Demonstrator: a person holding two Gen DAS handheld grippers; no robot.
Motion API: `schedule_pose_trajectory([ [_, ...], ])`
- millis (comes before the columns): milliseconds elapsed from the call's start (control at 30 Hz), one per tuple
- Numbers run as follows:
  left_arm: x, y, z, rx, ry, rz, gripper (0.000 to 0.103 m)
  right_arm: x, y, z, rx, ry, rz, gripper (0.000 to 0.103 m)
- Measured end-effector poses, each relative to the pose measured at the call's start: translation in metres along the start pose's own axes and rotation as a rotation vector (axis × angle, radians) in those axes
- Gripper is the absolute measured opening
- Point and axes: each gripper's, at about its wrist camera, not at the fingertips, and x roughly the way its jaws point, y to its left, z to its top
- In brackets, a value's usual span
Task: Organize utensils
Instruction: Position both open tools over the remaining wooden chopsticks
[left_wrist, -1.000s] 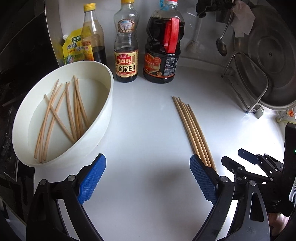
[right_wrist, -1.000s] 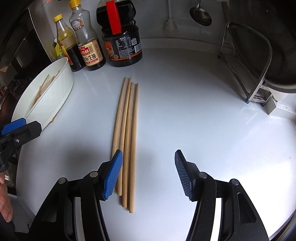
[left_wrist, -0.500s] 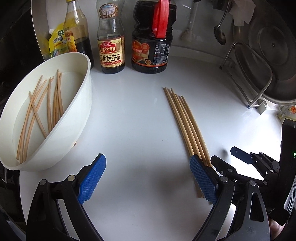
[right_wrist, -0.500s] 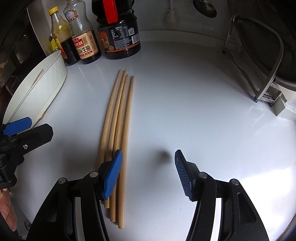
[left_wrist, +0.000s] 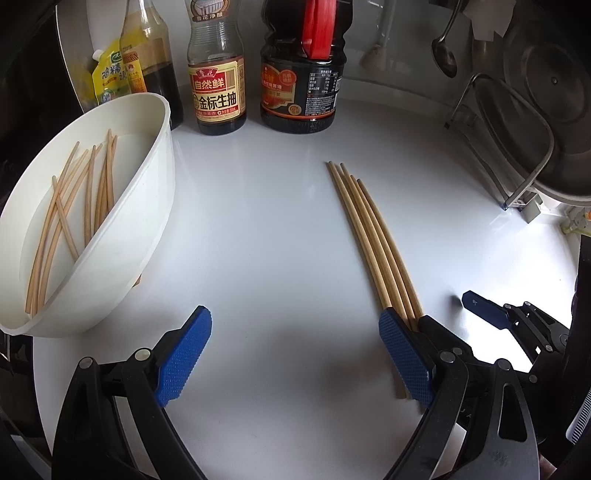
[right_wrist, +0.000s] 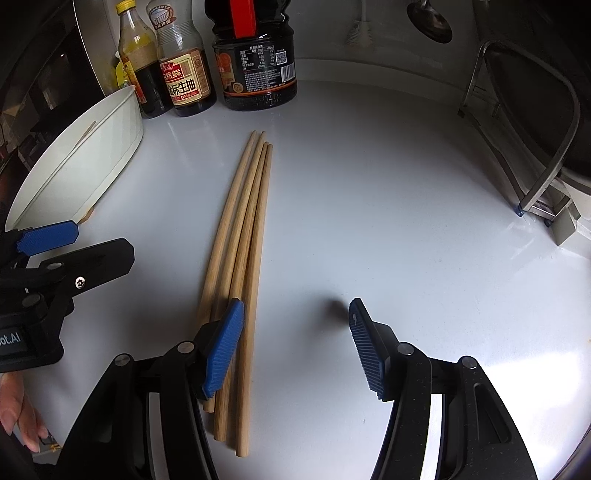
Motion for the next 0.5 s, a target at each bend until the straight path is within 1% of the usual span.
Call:
schedule_pose_trajectory([
  [233,0.01,-0.005,0.0,-0.009,0.013,-0.013,0.09,0.004,-0.008,0.0,-0.02,-0.015,-0.029,0.056],
  [500,0.027,-0.021,0.003,-0.008,0.017,0.002,0.09,0.005,-0.028,0.003,-0.011,-0.034,-0.042,0.056],
])
